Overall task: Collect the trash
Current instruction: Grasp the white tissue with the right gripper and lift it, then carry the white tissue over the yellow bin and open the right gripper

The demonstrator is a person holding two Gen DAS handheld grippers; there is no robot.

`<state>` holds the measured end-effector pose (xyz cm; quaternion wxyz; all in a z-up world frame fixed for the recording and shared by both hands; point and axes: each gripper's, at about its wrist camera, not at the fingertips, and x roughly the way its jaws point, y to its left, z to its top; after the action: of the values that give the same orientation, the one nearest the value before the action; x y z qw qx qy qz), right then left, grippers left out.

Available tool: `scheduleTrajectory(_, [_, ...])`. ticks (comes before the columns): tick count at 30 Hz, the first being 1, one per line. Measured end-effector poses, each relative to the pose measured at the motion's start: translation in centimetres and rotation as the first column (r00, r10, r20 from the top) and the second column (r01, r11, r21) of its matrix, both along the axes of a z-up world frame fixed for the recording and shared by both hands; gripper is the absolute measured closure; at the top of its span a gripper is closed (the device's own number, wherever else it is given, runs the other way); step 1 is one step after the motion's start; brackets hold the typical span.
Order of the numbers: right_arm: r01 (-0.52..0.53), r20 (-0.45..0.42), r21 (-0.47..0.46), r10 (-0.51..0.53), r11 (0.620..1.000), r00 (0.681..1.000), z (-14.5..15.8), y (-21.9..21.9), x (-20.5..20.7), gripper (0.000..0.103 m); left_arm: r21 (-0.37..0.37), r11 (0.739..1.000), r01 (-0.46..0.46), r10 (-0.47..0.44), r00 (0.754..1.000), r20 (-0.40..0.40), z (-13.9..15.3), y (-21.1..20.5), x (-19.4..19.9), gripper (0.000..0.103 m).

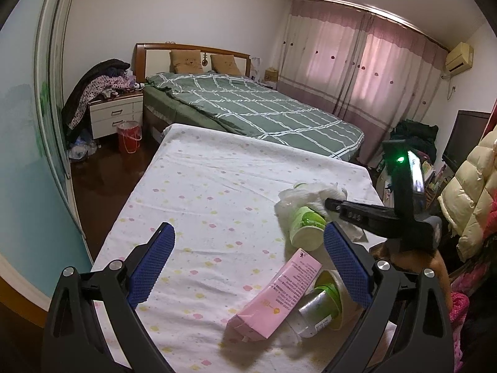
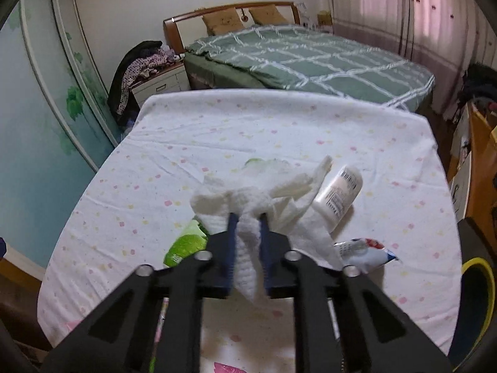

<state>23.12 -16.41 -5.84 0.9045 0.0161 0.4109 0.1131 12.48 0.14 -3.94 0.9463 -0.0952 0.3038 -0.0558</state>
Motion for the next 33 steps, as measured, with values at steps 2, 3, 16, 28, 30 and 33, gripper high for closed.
scheduleTrajectory(2, [0.002,0.033,0.007,-0.002,1.0,0.999,1.0,-0.1,-0.6,0.096,-0.001,1.0,-0.001,0.001,1.0,-0.001,-0.2,0.0,0.0,0.008])
scheduleTrajectory(3, [0.001,0.05,0.015,-0.002,1.0,0.999,1.6,-0.1,-1.0,0.096,-0.002,1.0,-0.002,0.002,1.0,0.0,-0.2,0.0,-0.1,0.008])
scheduleTrajectory(16, [0.005,0.211,0.094,-0.025,0.996,0.977,8.3,-2.7,-6.1,0.096,0.002,1.0,0.025,-0.025,1.0,0.012,0.1,-1.2,-0.8,0.008])
scheduleTrajectory(28, [0.191,0.241,0.109,-0.212,0.976,0.947,8.4,-11.8,-11.7,0.096,0.006,0.996,0.093,-0.094,0.996,0.01,0.1,-4.1,-1.2,0.008])
scheduleTrajectory(30, [0.235,0.236,0.113,-0.255,0.966,0.938,8.0,-13.6,-12.4,0.096,0.009,0.994,0.108,-0.108,0.994,0.009,0.0,-5.0,-1.2,0.008])
scheduleTrajectory(33, [0.313,0.225,0.123,-0.334,0.942,0.915,7.1,-17.1,-13.5,0.096,0.012,0.992,0.124,-0.124,0.992,0.007,0.2,-5.8,-1.1,0.008])
